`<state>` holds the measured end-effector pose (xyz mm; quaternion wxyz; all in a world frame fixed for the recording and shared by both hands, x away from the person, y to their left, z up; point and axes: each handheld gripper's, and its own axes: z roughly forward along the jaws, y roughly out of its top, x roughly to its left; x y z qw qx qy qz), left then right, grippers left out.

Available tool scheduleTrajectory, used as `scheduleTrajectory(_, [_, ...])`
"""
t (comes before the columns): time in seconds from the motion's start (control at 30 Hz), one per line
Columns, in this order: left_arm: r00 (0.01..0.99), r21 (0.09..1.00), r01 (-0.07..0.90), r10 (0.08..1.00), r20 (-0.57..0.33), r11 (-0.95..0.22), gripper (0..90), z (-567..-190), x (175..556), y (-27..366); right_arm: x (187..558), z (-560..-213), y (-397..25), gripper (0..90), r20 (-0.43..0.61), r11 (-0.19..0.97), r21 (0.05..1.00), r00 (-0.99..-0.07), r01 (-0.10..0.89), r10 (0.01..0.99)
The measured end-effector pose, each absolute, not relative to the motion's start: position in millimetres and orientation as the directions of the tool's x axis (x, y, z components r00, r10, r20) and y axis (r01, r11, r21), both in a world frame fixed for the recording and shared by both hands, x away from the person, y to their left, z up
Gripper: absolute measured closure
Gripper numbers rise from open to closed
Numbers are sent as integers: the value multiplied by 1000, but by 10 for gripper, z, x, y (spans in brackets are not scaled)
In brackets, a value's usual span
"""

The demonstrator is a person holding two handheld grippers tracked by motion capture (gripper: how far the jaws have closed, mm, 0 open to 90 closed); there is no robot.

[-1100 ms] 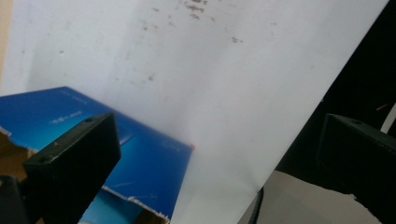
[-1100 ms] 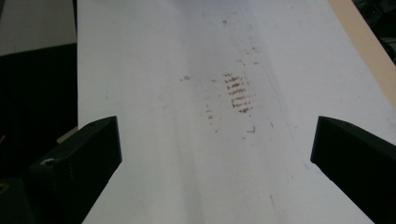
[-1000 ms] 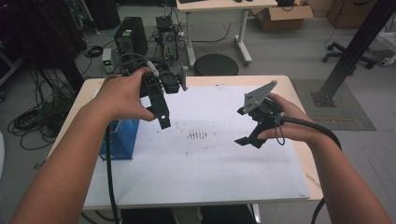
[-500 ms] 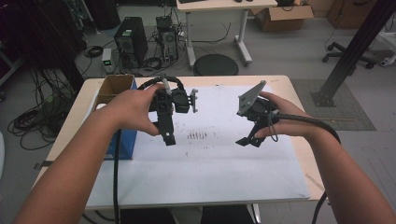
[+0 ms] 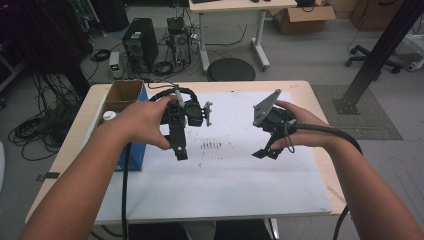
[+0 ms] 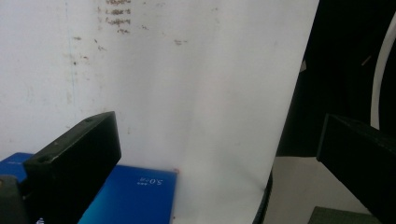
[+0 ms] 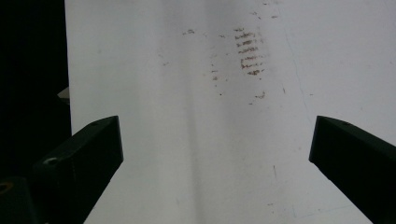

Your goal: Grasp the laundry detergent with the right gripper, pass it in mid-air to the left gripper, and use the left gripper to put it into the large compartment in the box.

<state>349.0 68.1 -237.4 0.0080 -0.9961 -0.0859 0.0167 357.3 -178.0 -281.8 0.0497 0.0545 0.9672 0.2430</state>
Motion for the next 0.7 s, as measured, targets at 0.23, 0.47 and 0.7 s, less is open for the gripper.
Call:
scheduleTrajectory(0.23, [985,-20,170,171,-34,-985,2,-2381,3516,675,3579,-2845,-1795,29,-63,874,478,-989,88,134])
scheduleTrajectory(0.47, [984,-17,173,173,-39,-985,2,-2386,3527,673,3599,-2858,-1808,29,-62,874,477,-989,91,137])
scheduleTrajectory(0.7, [984,-21,175,175,-38,-984,2,-2385,3533,675,3599,-2850,-1812,29,-65,870,484,-988,91,139])
